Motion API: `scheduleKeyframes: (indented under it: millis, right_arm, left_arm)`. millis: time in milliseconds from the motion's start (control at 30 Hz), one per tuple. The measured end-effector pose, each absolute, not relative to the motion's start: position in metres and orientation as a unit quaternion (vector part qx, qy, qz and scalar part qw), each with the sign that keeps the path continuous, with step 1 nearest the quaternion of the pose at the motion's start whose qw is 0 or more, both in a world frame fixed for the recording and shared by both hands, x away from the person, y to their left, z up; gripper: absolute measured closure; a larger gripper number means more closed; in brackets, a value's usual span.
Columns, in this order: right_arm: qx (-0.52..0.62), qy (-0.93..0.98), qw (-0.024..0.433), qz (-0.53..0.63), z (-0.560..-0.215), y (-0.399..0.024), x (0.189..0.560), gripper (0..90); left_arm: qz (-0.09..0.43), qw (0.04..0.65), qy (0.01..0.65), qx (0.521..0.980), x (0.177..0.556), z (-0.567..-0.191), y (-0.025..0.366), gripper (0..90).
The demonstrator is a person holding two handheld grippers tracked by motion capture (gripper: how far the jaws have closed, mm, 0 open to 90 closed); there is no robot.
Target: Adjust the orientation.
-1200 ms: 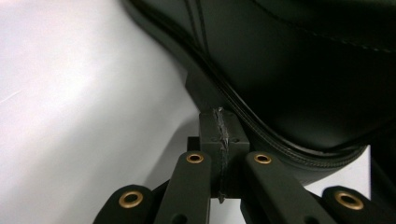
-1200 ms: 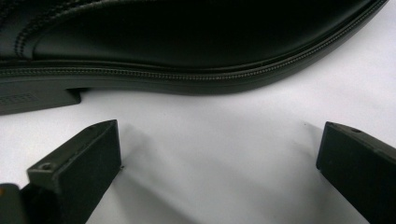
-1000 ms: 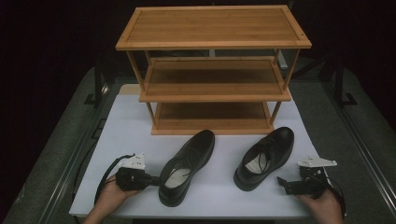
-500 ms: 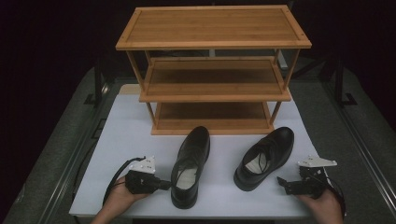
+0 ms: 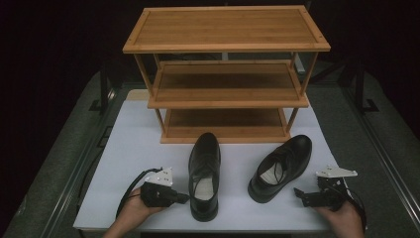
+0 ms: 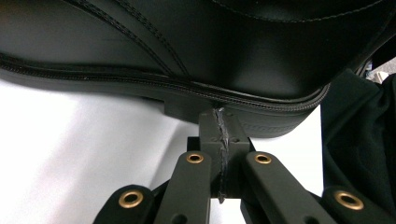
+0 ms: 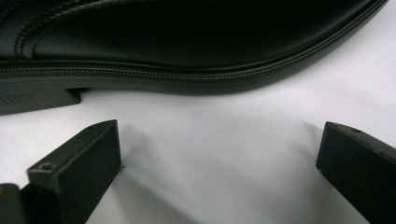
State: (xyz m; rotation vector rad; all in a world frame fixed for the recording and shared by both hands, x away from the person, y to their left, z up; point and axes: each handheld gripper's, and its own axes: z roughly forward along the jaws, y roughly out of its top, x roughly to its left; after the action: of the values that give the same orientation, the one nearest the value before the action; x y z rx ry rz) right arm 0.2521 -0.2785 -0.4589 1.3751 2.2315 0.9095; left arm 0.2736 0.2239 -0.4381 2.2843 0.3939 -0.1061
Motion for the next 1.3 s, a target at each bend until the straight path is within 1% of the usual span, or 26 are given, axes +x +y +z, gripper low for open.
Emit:
scheduleKeyframes:
  millis: [100,300,367,400,433,467,533,567,633,667,700,767,800,833,900,933,967,1000,1033,1067,1200,1300]
  right_arm:
    - [0.487,0.791,0.183,0.322,-0.459,-0.279,0.252,0.0]
    - [0.485,0.791,0.184,0.323,-0.459,-0.279,0.252,0.0]
    - [0.486,0.791,0.184,0.323,-0.459,-0.279,0.252,0.0]
    - [0.486,0.791,0.183,0.323,-0.459,-0.279,0.252,0.0]
    - [0.486,0.791,0.183,0.323,-0.459,-0.279,0.252,0.0]
    - [0.487,0.791,0.183,0.323,-0.459,-0.279,0.252,0.0]
    - [0.487,0.791,0.183,0.323,-0.459,-0.279,0.252,0.0]
    - [0.487,0.791,0.183,0.323,-0.459,-0.279,0.252,0.0]
    - [0.487,0.791,0.183,0.323,-0.459,-0.279,0.252,0.0]
    - [0.487,0.791,0.183,0.323,-0.459,-0.279,0.252,0.0]
    - [0.487,0.791,0.183,0.323,-0.459,-0.279,0.252,0.0]
    - [0.487,0.791,0.183,0.323,-0.459,-0.279,0.252,0.0]
    - [0.487,0.791,0.183,0.323,-0.459,-0.279,0.252,0.0]
    - [0.487,0.791,0.183,0.323,-0.459,-0.279,0.252,0.0]
    - [0.487,0.791,0.183,0.323,-0.459,-0.279,0.252,0.0]
    - [0.487,0.791,0.183,0.323,-0.459,-0.279,0.252,0.0]
    - [0.488,0.79,0.182,0.323,-0.459,-0.279,0.252,0.0]
    - [0.487,0.791,0.182,0.323,-0.459,-0.279,0.252,0.0]
    - [0.487,0.791,0.182,0.323,-0.459,-0.279,0.252,0.0]
    - [0.487,0.791,0.182,0.323,-0.459,-0.279,0.252,0.0]
    - [0.488,0.791,0.182,0.323,-0.459,-0.279,0.252,0.0]
    - [0.487,0.791,0.183,0.322,-0.459,-0.278,0.252,0.0]
  left_arm:
    - [-0.043,0.403,0.157,0.901,0.274,-0.438,0.225,90.0]
    - [-0.025,0.408,0.171,0.897,0.275,-0.431,0.237,90.0]
    - [-0.014,0.408,0.184,0.894,0.276,-0.428,0.245,82.4]
    - [0.002,0.403,0.196,0.894,0.277,-0.426,0.251,79.9]
    - [0.002,0.403,0.196,0.894,0.277,-0.426,0.251,77.3]
    - [0.02,0.399,0.207,0.893,0.277,-0.424,0.259,70.1]
    - [0.042,0.386,0.226,0.893,0.279,-0.424,0.265,59.3]
    - [0.05,0.384,0.235,0.891,0.28,-0.423,0.268,56.5]
    - [0.066,0.379,0.246,0.889,0.28,-0.423,0.274,47.5]
    - [0.066,0.379,0.246,0.889,0.28,-0.423,0.274,42.5]
    - [0.081,0.373,0.258,0.887,0.28,-0.423,0.278,36.8]
    - [0.09,0.368,0.262,0.887,0.281,-0.422,0.28,27.8]
    - [0.097,0.367,0.269,0.885,0.28,-0.422,0.283,27.8]
    - [0.107,0.36,0.281,0.883,0.28,-0.423,0.288,19.2]
    - [0.115,0.357,0.285,0.882,0.278,-0.423,0.291,14.9]
    - [0.125,0.354,0.291,0.88,0.277,-0.425,0.295,14.9]
    - [0.135,0.348,0.305,0.876,0.275,-0.428,0.304,6.8]
    - [0.135,0.348,0.305,0.876,0.275,-0.428,0.304,4.3]
    - [0.136,0.345,0.314,0.874,0.274,-0.429,0.308,4.3]
    - [0.139,0.342,0.323,0.871,0.273,-0.432,0.316,0.0]
    - [0.155,0.335,0.345,0.863,0.27,-0.442,0.333,0.0]
    - [0.161,0.325,0.352,0.863,0.272,-0.447,0.337,0.0]
